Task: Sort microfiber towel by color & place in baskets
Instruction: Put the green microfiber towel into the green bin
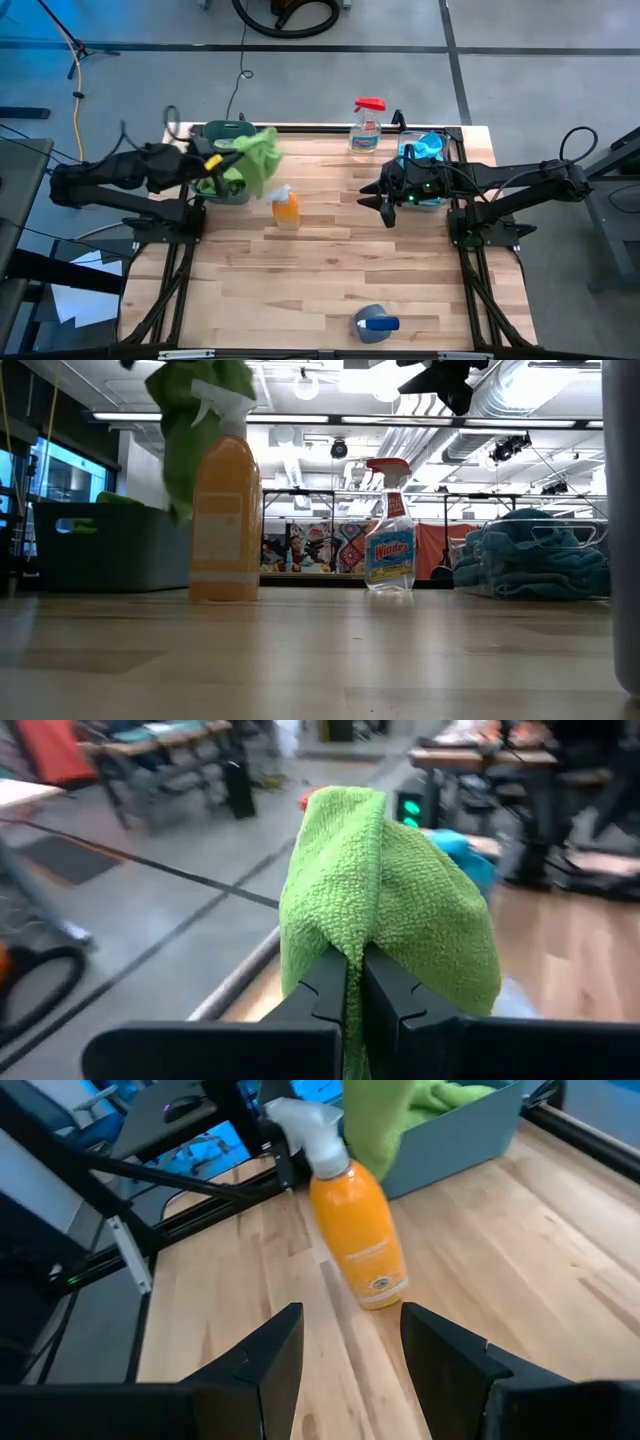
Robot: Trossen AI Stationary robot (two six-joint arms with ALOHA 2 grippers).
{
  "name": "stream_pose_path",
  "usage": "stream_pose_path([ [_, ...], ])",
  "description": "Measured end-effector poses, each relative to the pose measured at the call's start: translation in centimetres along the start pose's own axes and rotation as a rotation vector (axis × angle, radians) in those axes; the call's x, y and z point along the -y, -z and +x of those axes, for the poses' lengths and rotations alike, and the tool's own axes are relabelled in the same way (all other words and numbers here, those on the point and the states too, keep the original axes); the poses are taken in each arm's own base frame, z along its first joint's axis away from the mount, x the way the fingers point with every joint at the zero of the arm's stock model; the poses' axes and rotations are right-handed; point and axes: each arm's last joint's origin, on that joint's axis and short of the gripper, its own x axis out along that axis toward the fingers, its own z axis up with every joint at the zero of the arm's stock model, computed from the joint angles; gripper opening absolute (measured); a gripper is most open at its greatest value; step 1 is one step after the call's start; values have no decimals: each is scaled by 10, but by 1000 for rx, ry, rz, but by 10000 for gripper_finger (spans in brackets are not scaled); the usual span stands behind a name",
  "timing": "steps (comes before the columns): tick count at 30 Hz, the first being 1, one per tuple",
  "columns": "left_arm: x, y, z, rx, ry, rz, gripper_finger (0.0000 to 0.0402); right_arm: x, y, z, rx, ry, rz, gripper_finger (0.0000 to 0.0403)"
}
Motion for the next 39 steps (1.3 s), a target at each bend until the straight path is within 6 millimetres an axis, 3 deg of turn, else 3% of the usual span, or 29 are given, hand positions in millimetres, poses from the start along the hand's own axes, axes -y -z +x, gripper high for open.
stream_pose_path([
  [8, -40, -7, -43, 103, -187, 34, 0, 3, -1, 0, 38, 86, 3, 165],
  [14, -54, -2, -62, 82, -279, 94, 0, 5, 1, 7, 42, 153, 39, 165],
  [22, -50, 32, -46, -28, -310, 129, 0, 7, 6, 29, 23, 188, 61, 165],
  [30, -41, 84, -23, -188, -313, 151, 0, 9, 13, 45, -18, 211, 79, 165],
  [39, -45, 81, -23, -172, -392, 134, 0, 9, 13, 46, -14, 213, 134, 165],
])
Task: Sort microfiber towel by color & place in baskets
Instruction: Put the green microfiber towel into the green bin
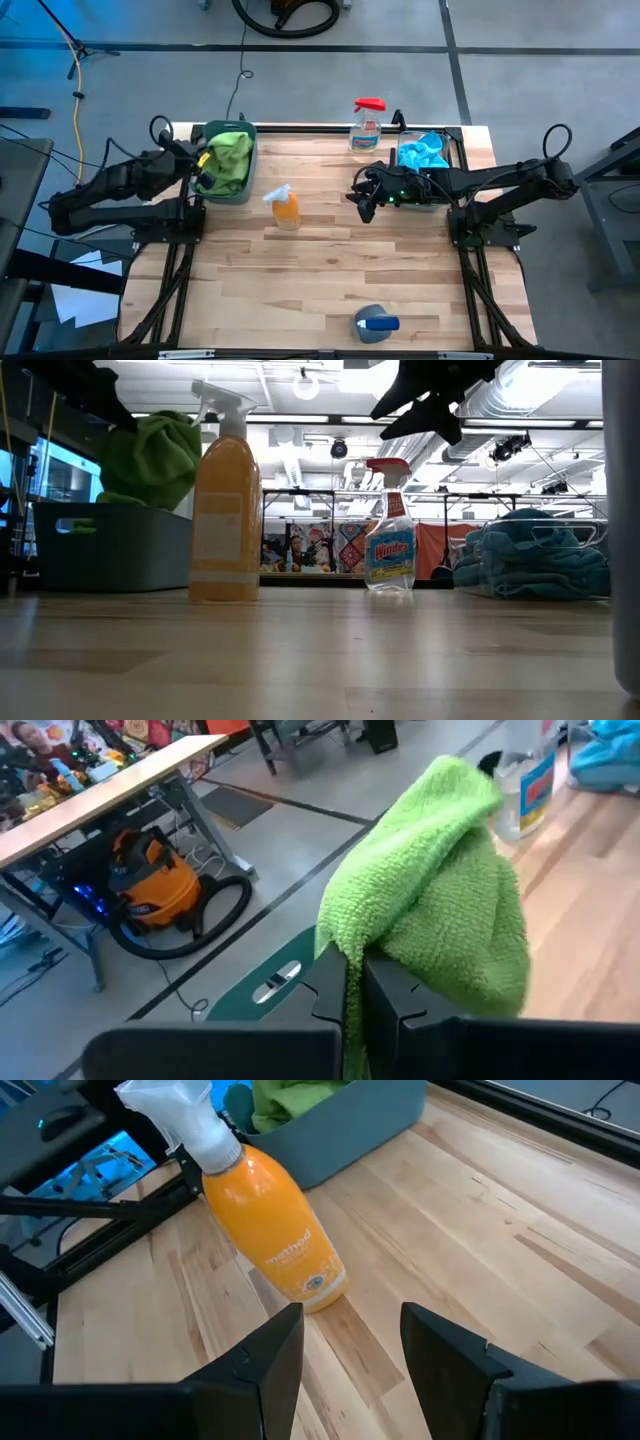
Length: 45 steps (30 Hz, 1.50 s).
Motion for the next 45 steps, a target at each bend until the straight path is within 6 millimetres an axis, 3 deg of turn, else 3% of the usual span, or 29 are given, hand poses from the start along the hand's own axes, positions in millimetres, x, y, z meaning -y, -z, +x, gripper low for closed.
stream_pose_path([
  [10, 2, -4, 3, 7, -7, -39, 0, 0, 0, 0, 0, 0, -7, 165],
  [21, 18, -19, 25, -61, -7, -61, 0, 1, 2, 0, -19, 10, -147, 165],
  [28, 9, -39, 38, -353, 15, 35, 0, 5, 7, 0, -80, 40, -242, 165],
  [33, 2, -43, 58, -600, 136, 157, 0, 6, 9, -1, -99, 48, -276, 165],
  [45, -3, -24, 125, -922, 252, 363, 0, 6, 10, -1, -108, 47, -302, 165],
])
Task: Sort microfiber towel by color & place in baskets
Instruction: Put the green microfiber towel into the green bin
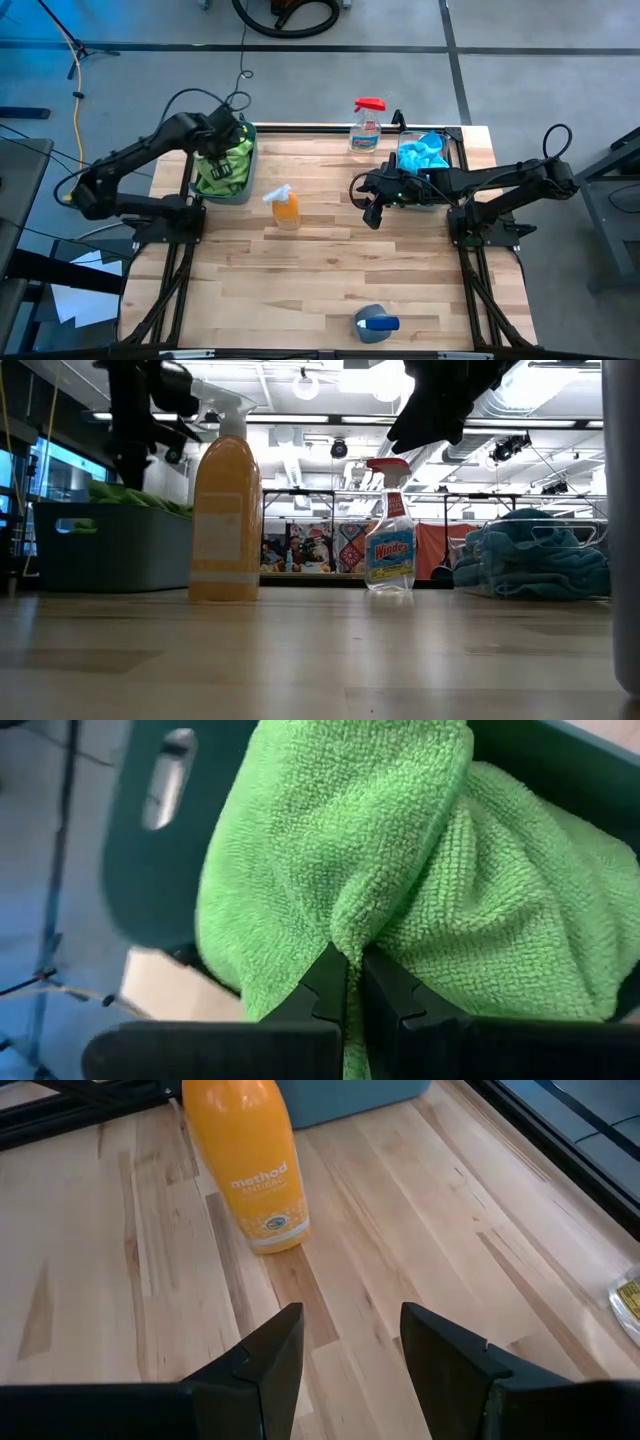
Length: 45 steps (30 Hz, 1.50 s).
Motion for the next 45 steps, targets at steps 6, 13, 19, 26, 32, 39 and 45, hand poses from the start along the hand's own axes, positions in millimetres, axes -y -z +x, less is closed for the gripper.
stream_pose_path([
  [6, -10, -15, 27, -26, 99, 52, 0, 0, 0, 0, 0, -1, 14, 165],
  [13, -17, -17, 64, -84, 193, 69, 0, 0, 0, 0, 1, -1, 102, 165],
  [19, -9, -11, 94, -151, 280, 110, 0, 0, 0, 0, 1, 0, 144, 165],
  [26, 0, -10, 121, -147, 281, 158, 0, 0, 0, 0, 1, 0, 203, 165],
  [32, 0, -14, 127, -127, 267, 166, 2, 0, 0, 0, 1, 0, 252, 165],
  [39, -1, -15, 127, -113, 255, 174, 17, 0, 0, 0, 3, 2, 298, 165],
  [45, -1, -15, 128, -117, 235, 218, 49, 1, 0, 0, 14, 25, 299, 165],
])
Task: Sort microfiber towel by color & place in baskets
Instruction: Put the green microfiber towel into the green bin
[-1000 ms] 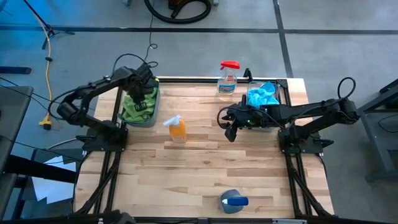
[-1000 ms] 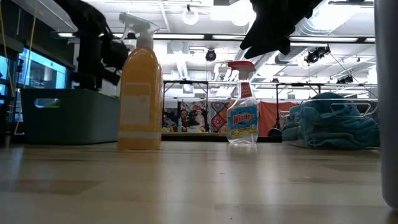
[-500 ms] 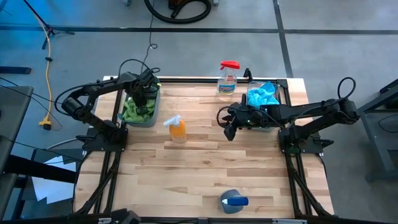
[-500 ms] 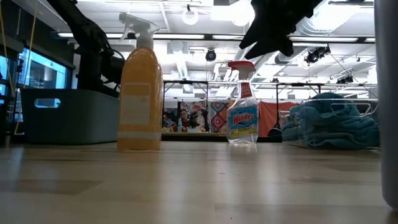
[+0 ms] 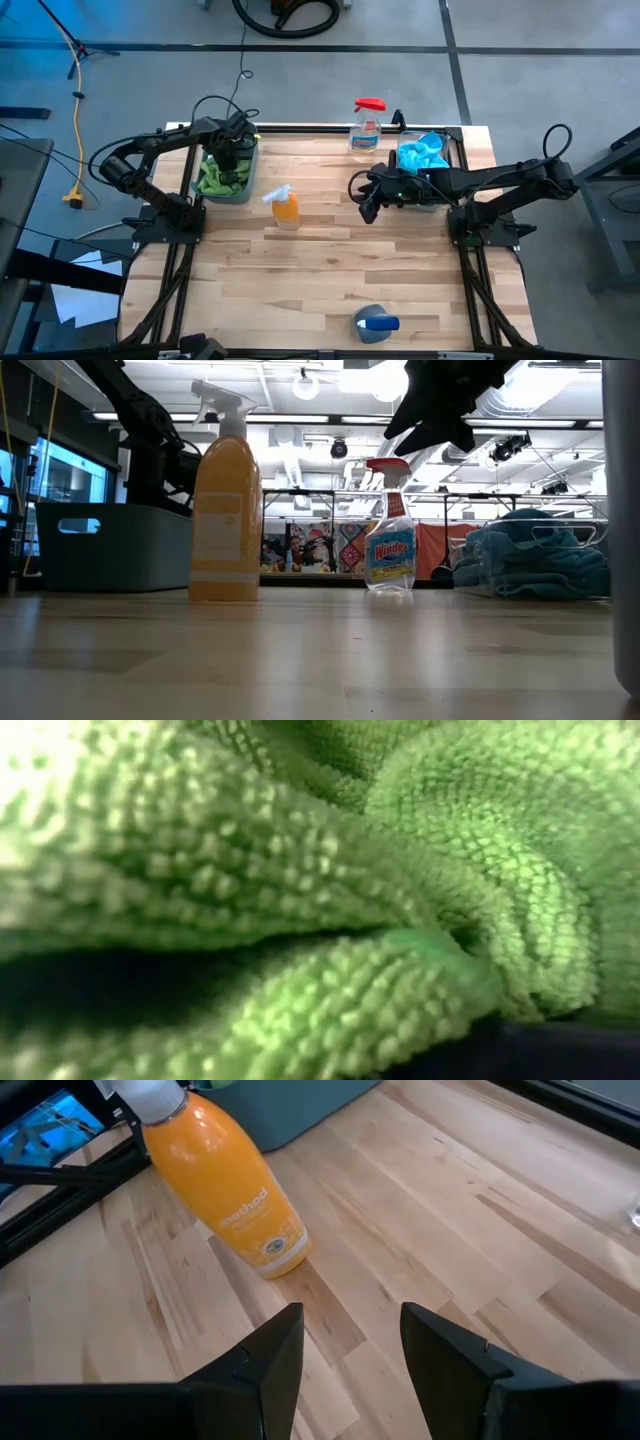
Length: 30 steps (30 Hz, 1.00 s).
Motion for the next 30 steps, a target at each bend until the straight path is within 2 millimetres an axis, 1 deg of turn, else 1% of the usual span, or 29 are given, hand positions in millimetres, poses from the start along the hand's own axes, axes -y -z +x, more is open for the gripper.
stream_pose_path([
  [12, 0, -1, 0, -5, -23, 7, 185, 0, 0, 0, 0, 0, 25, 165],
  [17, -1, -1, 0, -21, -44, -6, 227, 0, 0, 0, 0, 0, 25, 165],
  [21, -1, -1, -1, -32, -56, -30, 248, 0, 0, 0, 0, 1, 25, 165],
  [24, -3, -2, -5, -35, -60, -50, 255, 0, 0, 0, 0, 1, 25, 165],
  [30, -11, -6, -23, -48, -56, -45, 257, 0, 0, 0, 0, 1, 19, 165],
])
